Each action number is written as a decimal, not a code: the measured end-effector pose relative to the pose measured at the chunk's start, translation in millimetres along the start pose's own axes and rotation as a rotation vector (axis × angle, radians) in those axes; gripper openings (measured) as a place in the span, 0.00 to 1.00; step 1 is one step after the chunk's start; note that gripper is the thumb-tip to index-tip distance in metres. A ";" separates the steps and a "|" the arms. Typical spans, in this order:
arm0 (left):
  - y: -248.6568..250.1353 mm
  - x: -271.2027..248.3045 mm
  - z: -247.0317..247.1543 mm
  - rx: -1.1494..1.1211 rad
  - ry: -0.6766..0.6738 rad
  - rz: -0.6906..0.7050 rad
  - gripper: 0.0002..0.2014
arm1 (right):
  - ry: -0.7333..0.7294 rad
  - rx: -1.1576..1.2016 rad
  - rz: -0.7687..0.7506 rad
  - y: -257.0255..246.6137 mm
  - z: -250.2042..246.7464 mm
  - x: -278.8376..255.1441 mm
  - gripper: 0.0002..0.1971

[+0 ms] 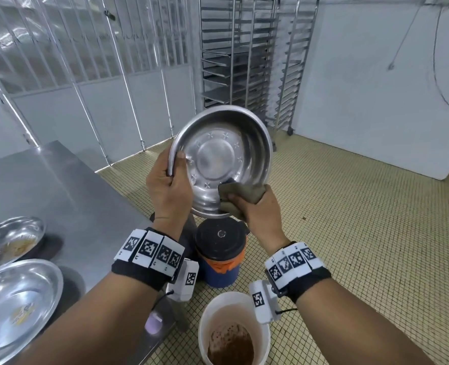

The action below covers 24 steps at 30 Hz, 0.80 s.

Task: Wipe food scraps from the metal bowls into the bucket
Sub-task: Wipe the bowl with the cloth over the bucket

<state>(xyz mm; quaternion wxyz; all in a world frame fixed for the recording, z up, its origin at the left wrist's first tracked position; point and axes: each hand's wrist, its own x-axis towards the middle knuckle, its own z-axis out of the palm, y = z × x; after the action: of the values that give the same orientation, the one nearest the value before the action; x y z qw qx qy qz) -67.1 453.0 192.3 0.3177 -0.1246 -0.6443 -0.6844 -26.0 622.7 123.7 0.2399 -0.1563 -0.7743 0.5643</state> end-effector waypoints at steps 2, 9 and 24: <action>2.3 0.3 -2.1 0.010 -0.017 0.022 0.10 | -0.039 -0.041 -0.018 -0.9 -5.6 3.1 0.26; 2.1 -6.3 -3.9 0.083 -0.150 0.038 0.11 | 0.111 0.029 -0.080 -31.4 -34.9 48.4 0.22; 8.4 16.8 -21.1 0.342 -0.513 0.030 0.13 | -0.049 -0.447 -0.538 -68.2 -46.1 58.1 0.12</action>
<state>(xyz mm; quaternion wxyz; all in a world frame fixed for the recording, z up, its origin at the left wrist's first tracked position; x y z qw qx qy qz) -70.0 428.4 205.9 0.1711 -0.2474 -0.8074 -0.5076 -47.3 668.0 211.2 0.3213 0.0184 -0.8977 0.3008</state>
